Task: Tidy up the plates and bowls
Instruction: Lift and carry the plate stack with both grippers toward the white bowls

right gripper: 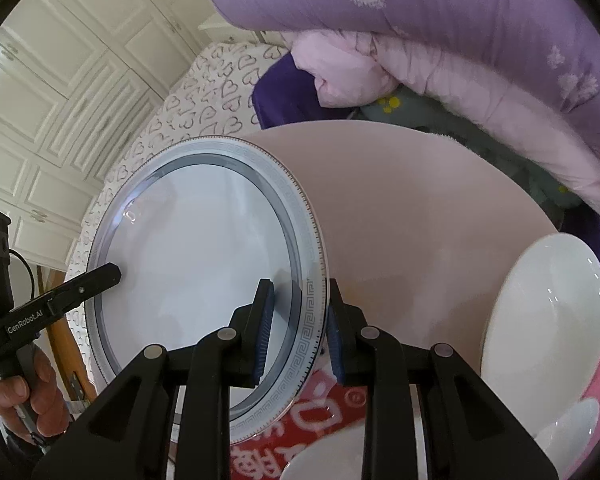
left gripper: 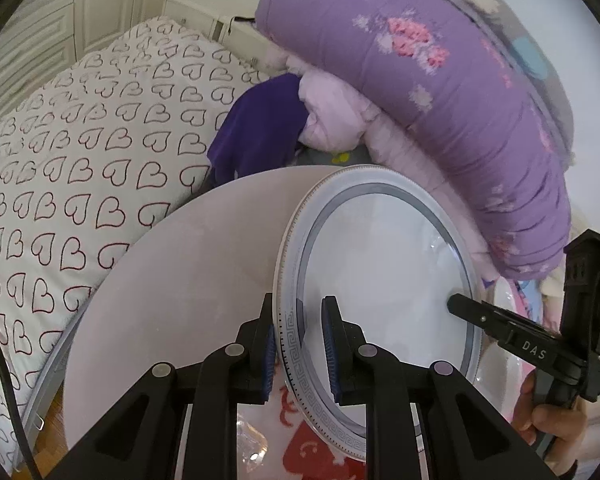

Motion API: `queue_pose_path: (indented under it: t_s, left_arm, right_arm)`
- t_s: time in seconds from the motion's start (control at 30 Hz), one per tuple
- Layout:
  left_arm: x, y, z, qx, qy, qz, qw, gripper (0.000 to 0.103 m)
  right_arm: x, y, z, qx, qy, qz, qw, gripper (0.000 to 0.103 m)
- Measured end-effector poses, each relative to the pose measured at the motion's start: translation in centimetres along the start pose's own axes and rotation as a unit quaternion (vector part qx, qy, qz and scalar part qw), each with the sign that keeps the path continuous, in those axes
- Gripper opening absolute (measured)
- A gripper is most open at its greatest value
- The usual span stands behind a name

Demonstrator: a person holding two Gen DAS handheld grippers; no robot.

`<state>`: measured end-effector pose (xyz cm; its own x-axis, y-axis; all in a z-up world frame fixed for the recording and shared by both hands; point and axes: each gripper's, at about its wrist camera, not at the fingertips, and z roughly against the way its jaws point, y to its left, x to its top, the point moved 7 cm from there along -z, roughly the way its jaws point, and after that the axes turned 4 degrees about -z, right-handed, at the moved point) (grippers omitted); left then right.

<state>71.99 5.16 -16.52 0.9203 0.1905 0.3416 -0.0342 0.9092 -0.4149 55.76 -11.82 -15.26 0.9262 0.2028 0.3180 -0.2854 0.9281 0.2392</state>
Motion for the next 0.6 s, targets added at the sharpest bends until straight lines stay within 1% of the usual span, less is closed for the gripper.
queue_pose_path:
  t_s: [0.17,0.3,0.47,0.53,0.6]
  left_arm:
    - [-2.3,-0.4,3.9,0.004,-0.014,-0.013,0.9998,0.015]
    - [-4.6,-0.7,7.2,0.008,-0.02,-0.02,0.9996,0.015]
    - [-7.9,-0.5,10.7,0.013,-0.025,-0.023,0.9993,0.015]
    - [-9.7,-0.3,12.1,0.021,-0.032,-0.028,0.9989,0.015]
    - [-10.9,-0.1,12.7,0.025,-0.034,-0.028,0.9987,0.015]
  right_arm:
    - [-1.7,1.2,1.8,0.007,-0.008,-0.001,1.0,0.025]
    - [-3.7,2.4,3.3,0.016,-0.013,-0.003,1.0,0.025]
    - [-7.2,4.0,4.9,0.019,-0.022,0.005,1.0,0.025]
    - [-8.8,4.5,5.2,0.018,-0.026,0.008,0.999,0.025]
    - [-10.2,4.9,5.2,0.017,-0.03,0.01,0.999,0.025]
